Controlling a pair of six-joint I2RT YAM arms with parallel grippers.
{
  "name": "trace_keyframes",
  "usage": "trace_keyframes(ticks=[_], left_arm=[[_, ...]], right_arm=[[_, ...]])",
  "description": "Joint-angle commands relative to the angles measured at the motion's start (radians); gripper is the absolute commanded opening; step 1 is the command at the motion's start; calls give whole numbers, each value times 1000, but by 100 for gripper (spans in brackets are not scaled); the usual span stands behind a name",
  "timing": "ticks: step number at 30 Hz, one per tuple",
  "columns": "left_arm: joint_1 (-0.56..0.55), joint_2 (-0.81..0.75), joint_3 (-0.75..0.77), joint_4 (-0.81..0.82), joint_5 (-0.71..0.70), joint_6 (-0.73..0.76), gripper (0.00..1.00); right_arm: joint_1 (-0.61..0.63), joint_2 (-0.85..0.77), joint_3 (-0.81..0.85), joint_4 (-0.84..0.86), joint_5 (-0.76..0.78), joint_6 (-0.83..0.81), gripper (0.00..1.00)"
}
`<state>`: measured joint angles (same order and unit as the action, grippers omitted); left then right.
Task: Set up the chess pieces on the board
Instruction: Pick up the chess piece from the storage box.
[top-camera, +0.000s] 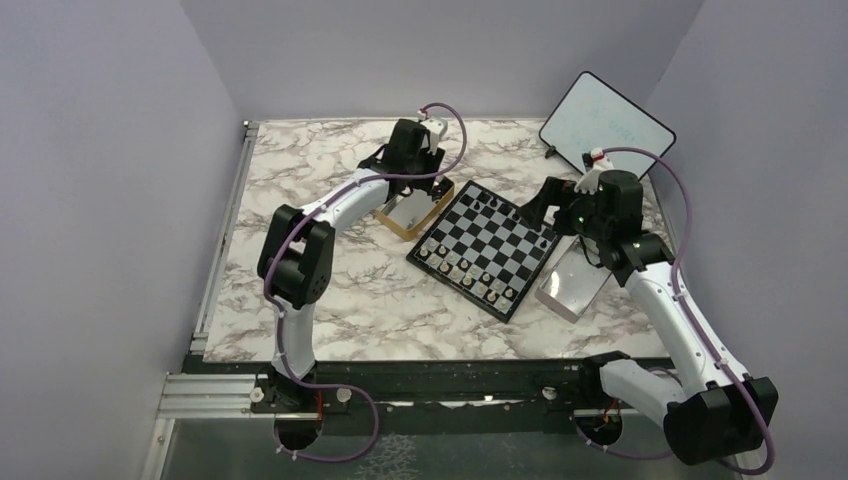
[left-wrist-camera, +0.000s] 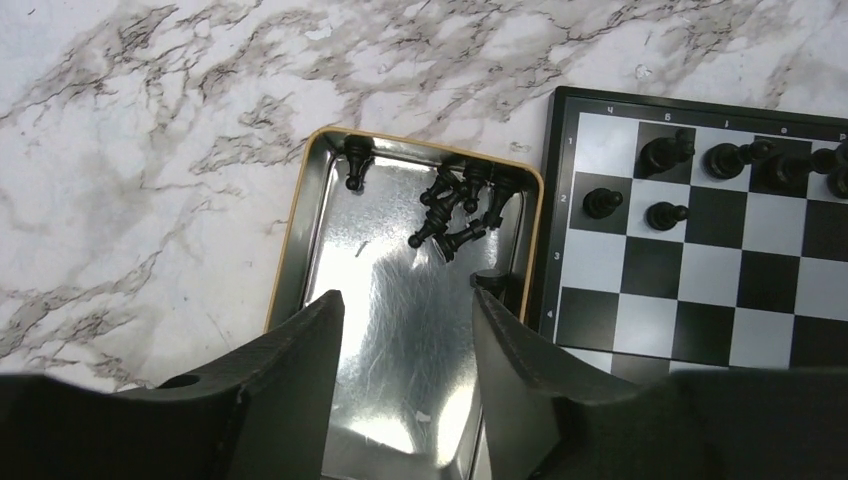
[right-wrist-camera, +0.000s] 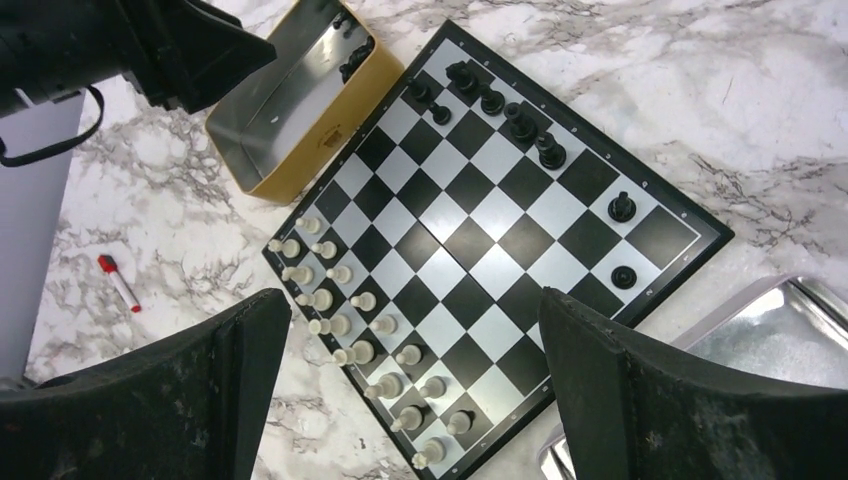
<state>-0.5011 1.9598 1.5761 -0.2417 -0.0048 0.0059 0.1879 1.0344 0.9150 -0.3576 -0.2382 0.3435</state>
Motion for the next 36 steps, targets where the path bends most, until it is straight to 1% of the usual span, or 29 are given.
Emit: trace_keyframes(ticks=[1, 3, 5, 10, 17, 22, 27, 36], left_arm=[[3, 64, 71, 49, 23, 45, 46], [3, 85, 74, 80, 26, 55, 40], [3, 110, 85, 97, 20, 66, 40], [8, 169, 124, 105, 12, 89, 40], [15, 230, 152, 114, 12, 100, 40], [16, 257, 161, 125, 12, 101, 39], [16, 281, 172, 144, -45, 117, 33], [17, 322, 207, 164, -101, 153, 32]], right_arm=[[-5, -14, -9, 31, 70, 73, 100], [-5, -14, -14, 30, 68, 80, 100], [-5, -19, -25, 36, 65, 87, 100], [-5, -59, -59, 91, -17, 70, 100], [-5, -97, -59, 79, -6, 32, 99], [-5, -118, -71, 90, 5, 33, 97], [-5, -117, -73, 93, -23, 28, 96], [-5, -117, -66, 87, -41, 20, 95]])
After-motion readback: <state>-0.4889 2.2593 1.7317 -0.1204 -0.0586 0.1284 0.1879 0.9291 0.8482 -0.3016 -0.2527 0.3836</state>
